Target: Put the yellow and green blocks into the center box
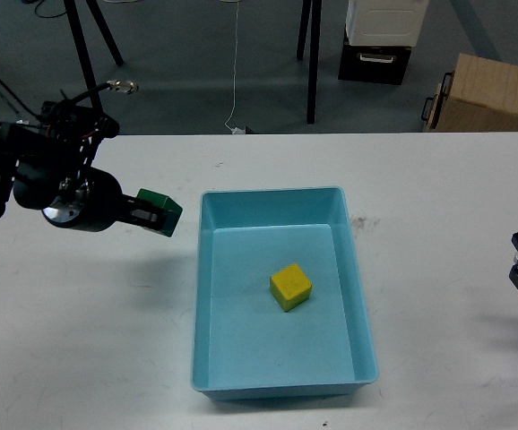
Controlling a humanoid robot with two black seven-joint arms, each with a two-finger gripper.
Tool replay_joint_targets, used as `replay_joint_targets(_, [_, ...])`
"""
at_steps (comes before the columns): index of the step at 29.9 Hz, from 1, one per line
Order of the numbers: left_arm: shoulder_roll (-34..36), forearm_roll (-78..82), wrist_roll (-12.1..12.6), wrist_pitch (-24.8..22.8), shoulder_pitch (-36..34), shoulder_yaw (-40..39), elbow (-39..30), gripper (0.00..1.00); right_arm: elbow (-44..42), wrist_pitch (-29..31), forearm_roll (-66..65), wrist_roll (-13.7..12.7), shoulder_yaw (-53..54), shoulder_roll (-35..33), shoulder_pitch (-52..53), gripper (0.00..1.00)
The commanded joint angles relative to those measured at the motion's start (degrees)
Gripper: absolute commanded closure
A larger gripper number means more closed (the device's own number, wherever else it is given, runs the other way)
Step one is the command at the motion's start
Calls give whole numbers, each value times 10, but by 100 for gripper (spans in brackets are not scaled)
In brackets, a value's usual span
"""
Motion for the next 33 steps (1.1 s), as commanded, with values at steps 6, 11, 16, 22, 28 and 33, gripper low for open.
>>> replay_joint_targets(6, [-241, -15, -17, 0, -13, 49, 75, 87, 0, 0, 0, 0, 7, -3, -7, 0])
replay_joint_targets(11, [-273, -15, -59, 0, -12, 74, 84, 55, -4, 0, 0, 0, 6, -3, -9, 0])
replay_joint_targets(16, [-277, -16, -95, 0, -10, 75, 95, 25, -6, 0, 0, 0, 2, -3, -9, 0])
replay_joint_targets(22, [-271, -16, -100, 0, -7, 75, 119, 19, -6, 0, -1, -1, 0, -3, -9, 0])
replay_joint_targets(28, [-219, -25, -101, 0, 1, 49, 177, 19, -6, 0, -1, -1, -1, -3, -7, 0])
replay_joint_targets(33, [-174, -35, -102, 0, 97, -155, 215, 9, -6, -1, -2, 2, -3, -4, 6, 0])
